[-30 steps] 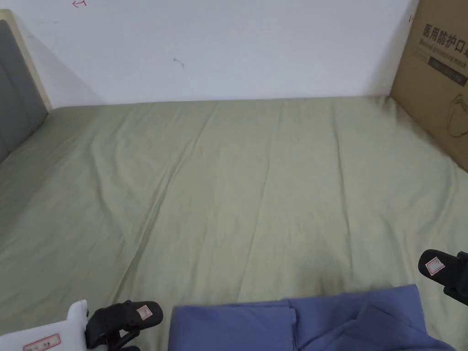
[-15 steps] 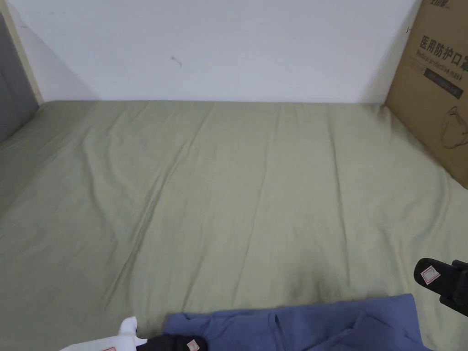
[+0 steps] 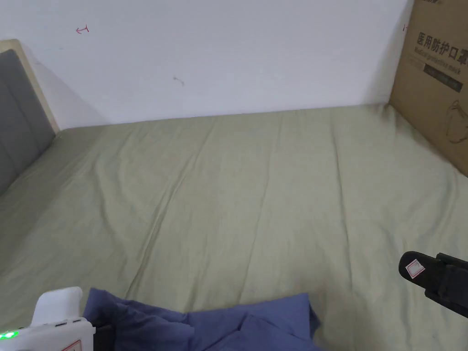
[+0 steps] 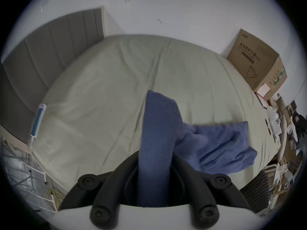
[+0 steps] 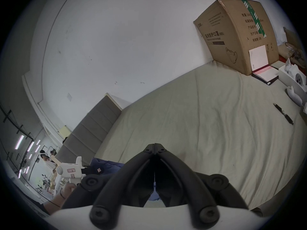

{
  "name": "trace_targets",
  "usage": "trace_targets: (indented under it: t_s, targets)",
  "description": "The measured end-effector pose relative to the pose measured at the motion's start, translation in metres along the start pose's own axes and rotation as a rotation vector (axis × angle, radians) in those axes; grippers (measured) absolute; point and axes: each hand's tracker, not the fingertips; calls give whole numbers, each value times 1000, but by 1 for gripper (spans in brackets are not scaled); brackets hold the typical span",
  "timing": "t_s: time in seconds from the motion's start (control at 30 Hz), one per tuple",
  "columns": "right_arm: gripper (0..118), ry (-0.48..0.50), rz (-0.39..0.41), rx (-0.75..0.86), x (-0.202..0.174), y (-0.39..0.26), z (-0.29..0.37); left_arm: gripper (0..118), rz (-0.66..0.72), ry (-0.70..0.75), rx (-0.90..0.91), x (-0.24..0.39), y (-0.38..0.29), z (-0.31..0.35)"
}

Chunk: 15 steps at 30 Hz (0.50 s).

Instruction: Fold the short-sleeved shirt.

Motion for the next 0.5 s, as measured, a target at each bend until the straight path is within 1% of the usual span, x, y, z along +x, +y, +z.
trace_targets:
  t_s: [0.03,0.1,0.17,0.27,0.3,0.33,0.37,0.4,0.43,0.47,0.5]
  targets:
    - [0,12,-9,3,8,1,1,6,53,-87,-6,9,3,2]
    - [0,2,-13,18,13,0,6,6,120,-227,-27,32,7,0]
    - [0,-4,-19,29,15,0,10,6,104,-287,-55,62,13,-14]
    - [0,-9,-52,34,22,0,18,7,42,-326,-133,118,17,-45]
    - [0,-14,-56,36,22,0,20,9,44,-369,-167,135,18,-57]
    - [0,-17,-58,39,22,-1,22,15,60,-402,-190,147,17,-66]
    - [0,-21,-62,42,24,-1,25,28,88,-452,-214,159,16,-75]
    - [0,-25,-65,44,25,-2,26,57,121,-507,-244,170,14,-84]
    - [0,-27,-68,44,25,-2,28,81,153,-570,-279,179,13,-94]
    - [0,-29,-70,43,26,-3,28,97,165,-628,-310,185,11,-100]
    - [0,-30,-71,41,27,-3,29,102,181,-695,-334,189,9,-105]
